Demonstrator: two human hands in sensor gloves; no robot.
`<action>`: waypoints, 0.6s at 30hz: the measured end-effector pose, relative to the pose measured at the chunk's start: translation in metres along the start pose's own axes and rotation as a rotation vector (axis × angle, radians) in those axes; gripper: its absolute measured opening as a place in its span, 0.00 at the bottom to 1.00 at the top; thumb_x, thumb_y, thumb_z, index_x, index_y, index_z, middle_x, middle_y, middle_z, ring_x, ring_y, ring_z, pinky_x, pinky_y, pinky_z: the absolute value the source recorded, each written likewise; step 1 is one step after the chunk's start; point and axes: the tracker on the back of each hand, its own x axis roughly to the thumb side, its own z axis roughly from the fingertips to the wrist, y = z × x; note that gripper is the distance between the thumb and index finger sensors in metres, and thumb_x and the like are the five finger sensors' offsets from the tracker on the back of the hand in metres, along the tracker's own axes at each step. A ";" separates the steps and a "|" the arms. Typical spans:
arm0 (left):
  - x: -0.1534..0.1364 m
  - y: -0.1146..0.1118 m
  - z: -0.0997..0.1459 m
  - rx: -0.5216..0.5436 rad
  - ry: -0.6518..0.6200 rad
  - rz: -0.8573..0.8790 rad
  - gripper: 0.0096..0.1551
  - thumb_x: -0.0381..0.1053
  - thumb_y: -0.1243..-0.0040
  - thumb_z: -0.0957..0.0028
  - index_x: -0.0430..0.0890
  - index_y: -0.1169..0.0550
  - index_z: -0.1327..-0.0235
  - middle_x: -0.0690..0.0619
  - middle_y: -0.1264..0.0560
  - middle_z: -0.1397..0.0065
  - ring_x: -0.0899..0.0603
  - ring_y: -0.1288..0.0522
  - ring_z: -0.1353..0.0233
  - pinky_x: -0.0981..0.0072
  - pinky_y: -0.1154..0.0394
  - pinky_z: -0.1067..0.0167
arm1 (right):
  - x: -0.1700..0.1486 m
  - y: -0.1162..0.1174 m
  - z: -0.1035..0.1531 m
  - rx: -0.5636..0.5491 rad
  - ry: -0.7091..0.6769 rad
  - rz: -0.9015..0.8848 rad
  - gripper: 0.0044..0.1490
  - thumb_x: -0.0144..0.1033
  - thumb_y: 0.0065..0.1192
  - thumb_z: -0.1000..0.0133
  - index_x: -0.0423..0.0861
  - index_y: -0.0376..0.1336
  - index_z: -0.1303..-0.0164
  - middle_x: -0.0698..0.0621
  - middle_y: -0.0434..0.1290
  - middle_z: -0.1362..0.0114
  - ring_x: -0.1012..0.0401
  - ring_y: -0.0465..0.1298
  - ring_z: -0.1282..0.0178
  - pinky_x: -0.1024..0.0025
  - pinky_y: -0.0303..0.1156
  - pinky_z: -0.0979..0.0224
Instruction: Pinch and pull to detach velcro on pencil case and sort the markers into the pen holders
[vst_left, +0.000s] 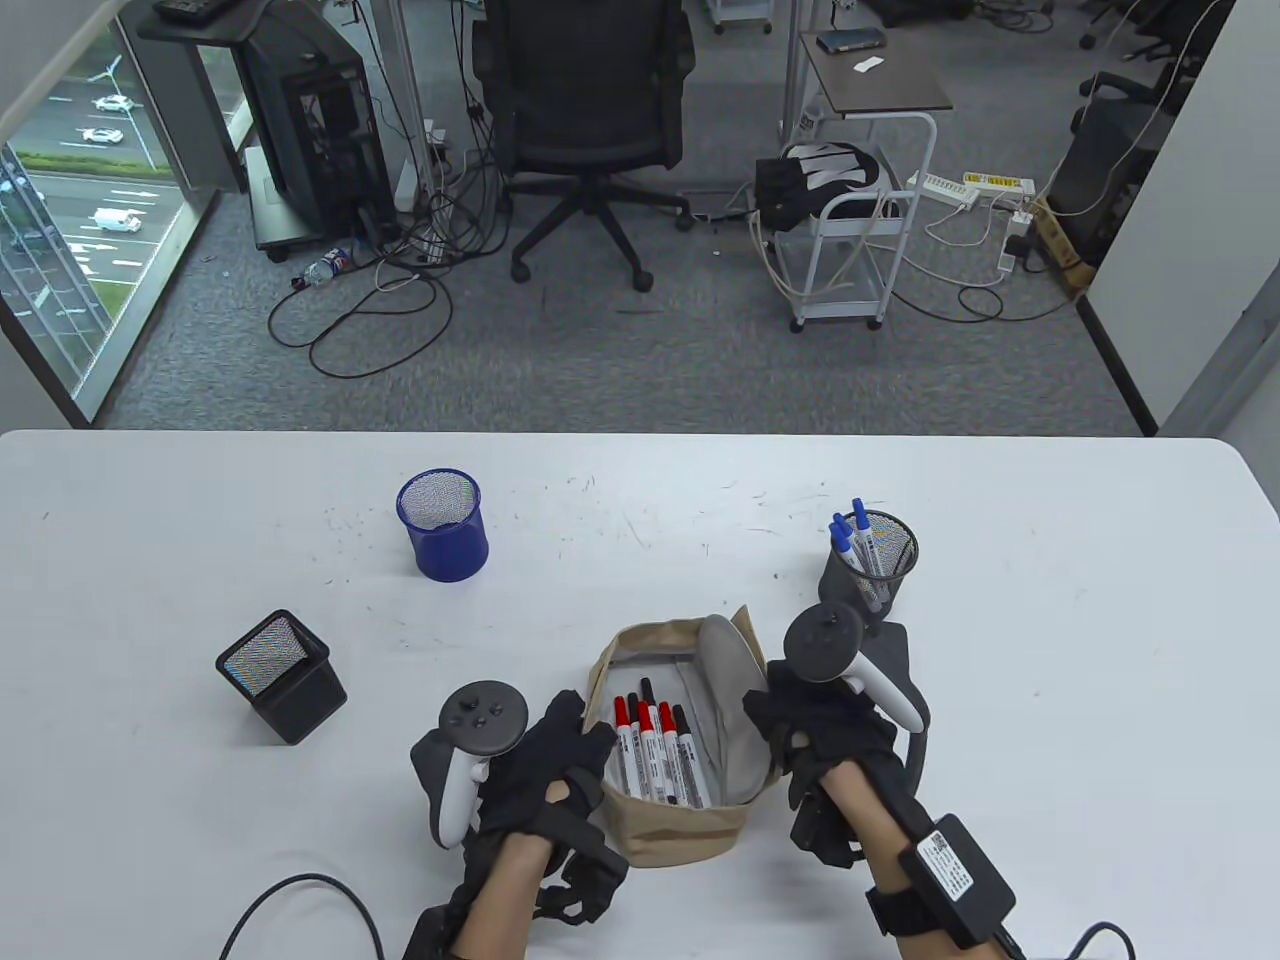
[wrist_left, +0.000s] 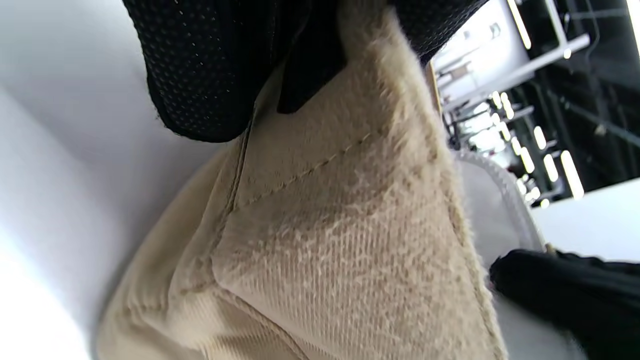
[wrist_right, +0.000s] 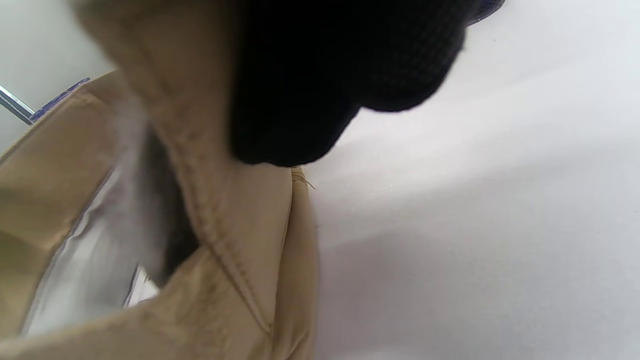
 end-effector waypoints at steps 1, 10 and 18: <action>0.005 0.002 0.002 0.000 0.005 -0.012 0.44 0.53 0.37 0.41 0.36 0.37 0.17 0.31 0.30 0.20 0.29 0.23 0.29 0.53 0.14 0.47 | 0.000 0.000 0.000 0.003 -0.001 -0.002 0.36 0.39 0.70 0.44 0.28 0.66 0.33 0.40 0.86 0.48 0.61 0.87 0.76 0.71 0.82 0.71; 0.092 0.025 0.050 0.129 -0.041 -0.265 0.42 0.53 0.37 0.42 0.36 0.34 0.18 0.32 0.28 0.21 0.30 0.21 0.30 0.50 0.16 0.44 | 0.001 0.000 0.001 0.008 -0.001 0.000 0.37 0.40 0.69 0.43 0.28 0.65 0.33 0.39 0.85 0.47 0.60 0.87 0.75 0.71 0.82 0.71; 0.105 -0.018 -0.010 -0.224 0.181 -0.332 0.41 0.52 0.37 0.41 0.34 0.32 0.19 0.31 0.26 0.23 0.29 0.20 0.32 0.50 0.15 0.46 | 0.002 0.001 0.001 0.012 -0.005 0.006 0.38 0.41 0.69 0.43 0.28 0.65 0.32 0.39 0.85 0.47 0.60 0.87 0.75 0.70 0.81 0.71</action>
